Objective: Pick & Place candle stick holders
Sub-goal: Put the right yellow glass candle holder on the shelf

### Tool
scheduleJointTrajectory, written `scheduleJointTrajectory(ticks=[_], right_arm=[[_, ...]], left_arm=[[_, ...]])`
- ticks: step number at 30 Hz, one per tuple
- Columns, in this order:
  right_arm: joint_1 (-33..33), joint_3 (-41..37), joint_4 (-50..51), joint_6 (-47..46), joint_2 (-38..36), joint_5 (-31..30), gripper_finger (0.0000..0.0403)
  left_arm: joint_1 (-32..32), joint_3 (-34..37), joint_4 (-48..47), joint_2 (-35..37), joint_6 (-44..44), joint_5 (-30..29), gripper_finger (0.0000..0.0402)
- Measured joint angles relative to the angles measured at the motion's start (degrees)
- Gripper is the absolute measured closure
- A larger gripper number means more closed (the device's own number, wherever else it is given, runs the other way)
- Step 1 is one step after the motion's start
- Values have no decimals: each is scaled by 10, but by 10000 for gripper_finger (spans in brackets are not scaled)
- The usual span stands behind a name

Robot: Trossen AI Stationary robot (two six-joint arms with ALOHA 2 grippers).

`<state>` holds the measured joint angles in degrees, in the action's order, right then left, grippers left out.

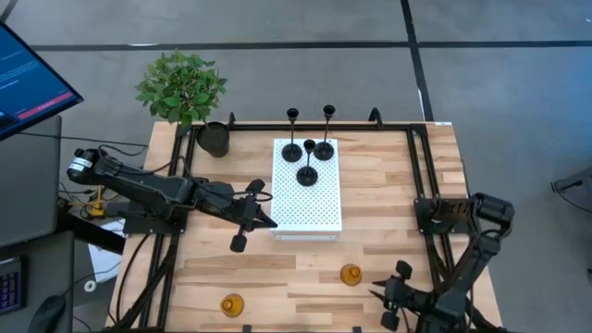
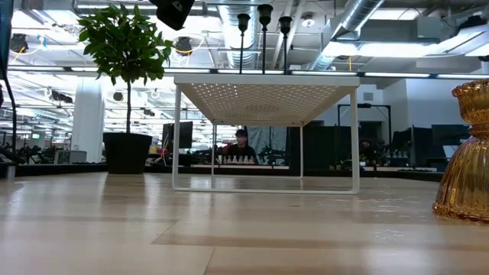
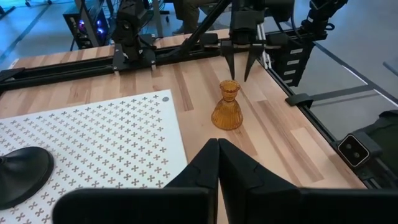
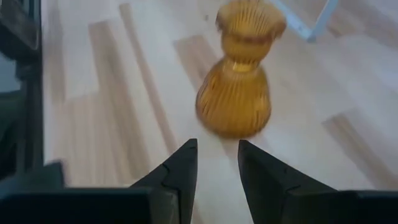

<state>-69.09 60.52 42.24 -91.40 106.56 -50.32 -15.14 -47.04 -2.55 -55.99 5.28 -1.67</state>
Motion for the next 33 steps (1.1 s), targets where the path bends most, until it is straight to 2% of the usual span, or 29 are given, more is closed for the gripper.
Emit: scheduleJointTrajectory(ticks=[7, 16, 19, 33], right_arm=[[49, 0, -4, 54, 6, -13, 273], [80, 0, -23, 78, 6, -10, 171], [81, 0, -25, 78, 6, -12, 148], [131, 0, -26, 101, 6, -26, 138]], left_arm=[[0, 0, 0, 0, 0, 0, 395], [0, 0, 0, 0, 0, 0, 395], [0, 0, 0, 0, 0, 0, 395], [0, 0, 0, 0, -2, 0, 395]])
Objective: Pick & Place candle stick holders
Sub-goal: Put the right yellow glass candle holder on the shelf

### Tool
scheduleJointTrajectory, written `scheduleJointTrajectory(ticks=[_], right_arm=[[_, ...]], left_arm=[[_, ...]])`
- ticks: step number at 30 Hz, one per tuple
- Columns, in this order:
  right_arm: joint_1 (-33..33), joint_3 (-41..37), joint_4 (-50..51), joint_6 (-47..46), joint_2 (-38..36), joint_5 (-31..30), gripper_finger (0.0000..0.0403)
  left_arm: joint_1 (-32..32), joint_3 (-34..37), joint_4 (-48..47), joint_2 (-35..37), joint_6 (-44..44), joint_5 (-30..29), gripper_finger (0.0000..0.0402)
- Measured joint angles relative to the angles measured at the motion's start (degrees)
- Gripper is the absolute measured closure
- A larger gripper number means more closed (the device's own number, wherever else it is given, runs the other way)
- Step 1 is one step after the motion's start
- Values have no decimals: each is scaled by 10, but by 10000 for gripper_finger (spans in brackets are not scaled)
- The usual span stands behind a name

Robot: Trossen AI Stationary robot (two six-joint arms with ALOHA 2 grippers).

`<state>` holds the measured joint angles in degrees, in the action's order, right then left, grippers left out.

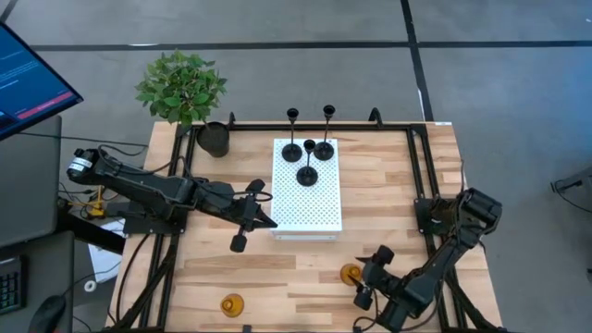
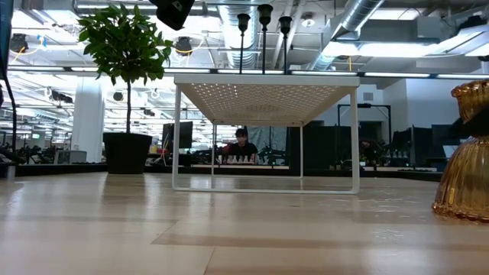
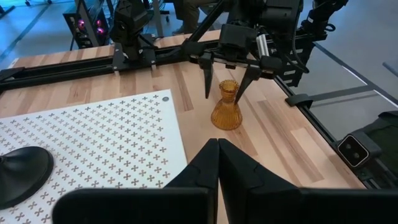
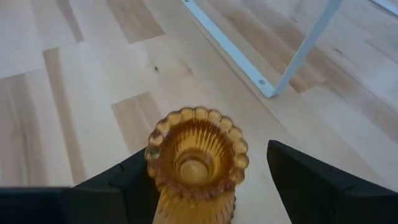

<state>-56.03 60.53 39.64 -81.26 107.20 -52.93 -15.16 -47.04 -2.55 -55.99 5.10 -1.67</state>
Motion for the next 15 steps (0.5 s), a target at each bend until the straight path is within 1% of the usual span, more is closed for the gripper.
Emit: scheduleJointTrajectory(ticks=[4, 7, 10, 15], right_arm=[[8, 0, -2, 12, 0, 0, 138], [11, 0, -5, 19, 0, 0, 147], [10, 0, -8, 20, 0, 1, 171], [10, 0, -11, 23, 0, 4, 227]], left_arm=[[0, 0, 0, 0, 0, 0, 395], [0, 0, 0, 0, 0, 0, 395], [0, 0, 0, 0, 0, 0, 395], [0, 0, 0, 0, 0, 0, 395]])
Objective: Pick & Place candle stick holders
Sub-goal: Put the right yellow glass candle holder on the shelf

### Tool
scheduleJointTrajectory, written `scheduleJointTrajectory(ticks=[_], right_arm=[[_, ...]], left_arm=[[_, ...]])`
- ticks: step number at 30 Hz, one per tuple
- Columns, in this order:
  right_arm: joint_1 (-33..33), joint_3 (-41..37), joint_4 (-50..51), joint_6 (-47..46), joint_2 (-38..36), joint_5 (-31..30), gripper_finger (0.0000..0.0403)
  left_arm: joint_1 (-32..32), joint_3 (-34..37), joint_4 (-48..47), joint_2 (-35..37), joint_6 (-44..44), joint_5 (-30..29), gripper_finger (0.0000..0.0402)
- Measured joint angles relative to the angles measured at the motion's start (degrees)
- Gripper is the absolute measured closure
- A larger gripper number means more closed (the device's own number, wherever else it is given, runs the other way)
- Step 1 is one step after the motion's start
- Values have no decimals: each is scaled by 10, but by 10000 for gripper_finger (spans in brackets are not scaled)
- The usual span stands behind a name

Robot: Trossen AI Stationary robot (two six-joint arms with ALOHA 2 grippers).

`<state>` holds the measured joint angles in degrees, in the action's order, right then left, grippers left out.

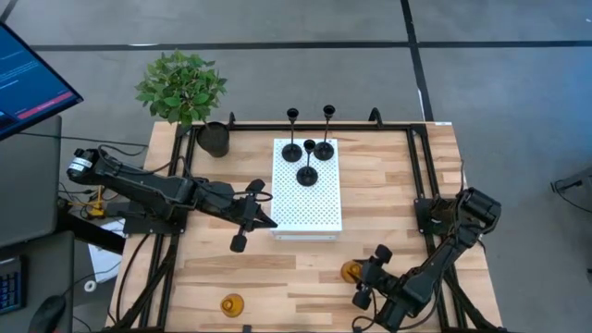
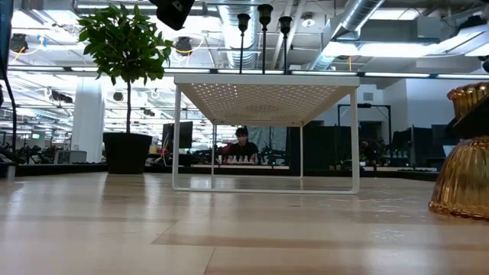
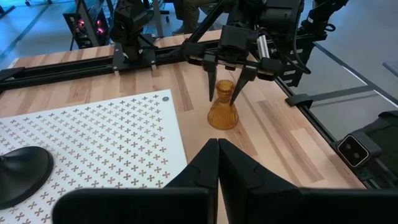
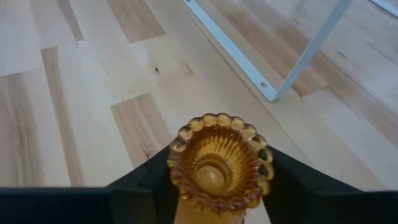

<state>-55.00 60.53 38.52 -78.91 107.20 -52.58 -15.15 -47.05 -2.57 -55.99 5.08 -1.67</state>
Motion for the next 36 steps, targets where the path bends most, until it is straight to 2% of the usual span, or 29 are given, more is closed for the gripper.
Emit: scheduleJointTrajectory(ticks=[6, 14, 17, 30, 36], right_arm=[[0, 0, -2, 0, 0, 0, 274], [7, 37, 21, 0, 0, 4, 268], [16, 63, 51, 16, 0, 4, 279], [105, 242, 241, 125, 0, 2, 281], [151, 338, 290, 195, 0, -1, 278]], left_arm=[[0, 0, 0, 0, 0, 0, 395], [0, 0, 0, 0, 0, 0, 395], [0, 0, 0, 0, 0, 0, 395], [0, 0, 0, 0, 0, 0, 395], [0, 0, 0, 0, 0, 0, 395]])
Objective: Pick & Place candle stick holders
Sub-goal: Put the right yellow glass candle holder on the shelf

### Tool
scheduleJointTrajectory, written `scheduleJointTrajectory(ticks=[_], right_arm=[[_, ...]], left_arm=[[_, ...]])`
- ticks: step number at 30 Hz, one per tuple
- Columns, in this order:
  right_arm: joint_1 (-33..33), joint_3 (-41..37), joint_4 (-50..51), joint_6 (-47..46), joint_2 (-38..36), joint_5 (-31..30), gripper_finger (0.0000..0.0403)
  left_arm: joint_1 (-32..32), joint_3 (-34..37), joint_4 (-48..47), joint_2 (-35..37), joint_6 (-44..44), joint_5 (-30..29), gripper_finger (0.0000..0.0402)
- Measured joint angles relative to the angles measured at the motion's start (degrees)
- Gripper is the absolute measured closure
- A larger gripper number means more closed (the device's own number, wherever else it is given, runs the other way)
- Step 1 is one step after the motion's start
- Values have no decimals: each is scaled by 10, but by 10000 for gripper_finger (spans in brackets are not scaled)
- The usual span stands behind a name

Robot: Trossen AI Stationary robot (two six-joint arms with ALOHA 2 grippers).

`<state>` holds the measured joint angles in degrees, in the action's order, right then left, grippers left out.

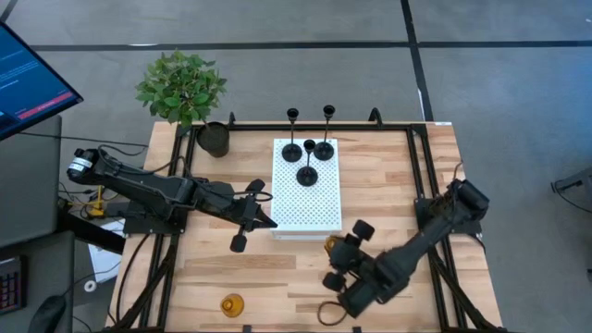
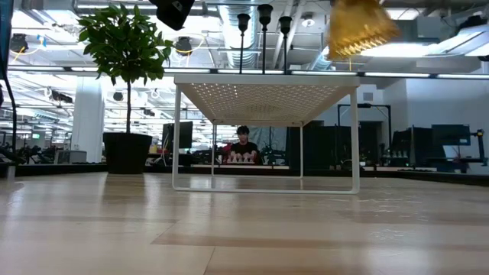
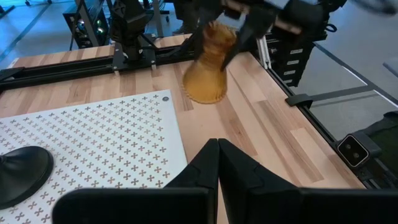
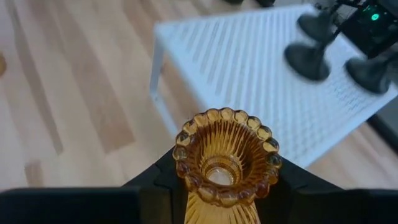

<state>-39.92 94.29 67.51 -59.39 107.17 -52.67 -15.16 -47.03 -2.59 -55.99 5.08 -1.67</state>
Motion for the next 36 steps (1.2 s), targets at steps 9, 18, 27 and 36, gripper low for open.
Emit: scheduleJointTrajectory(ticks=[9, 18, 27, 36], right_arm=[[90, 70, 1, 137, -1, -2, 281], [150, 71, 0, 197, -1, 16, 281], [187, 56, -22, 240, -1, 28, 281], [202, 47, -52, 264, -7, 50, 281]], left_arm=[[0, 0, -12, 0, 0, 0, 395], [0, 0, -39, 0, 0, 0, 395], [0, 0, -39, 0, 0, 0, 395], [0, 0, -40, 0, -14, 0, 395]])
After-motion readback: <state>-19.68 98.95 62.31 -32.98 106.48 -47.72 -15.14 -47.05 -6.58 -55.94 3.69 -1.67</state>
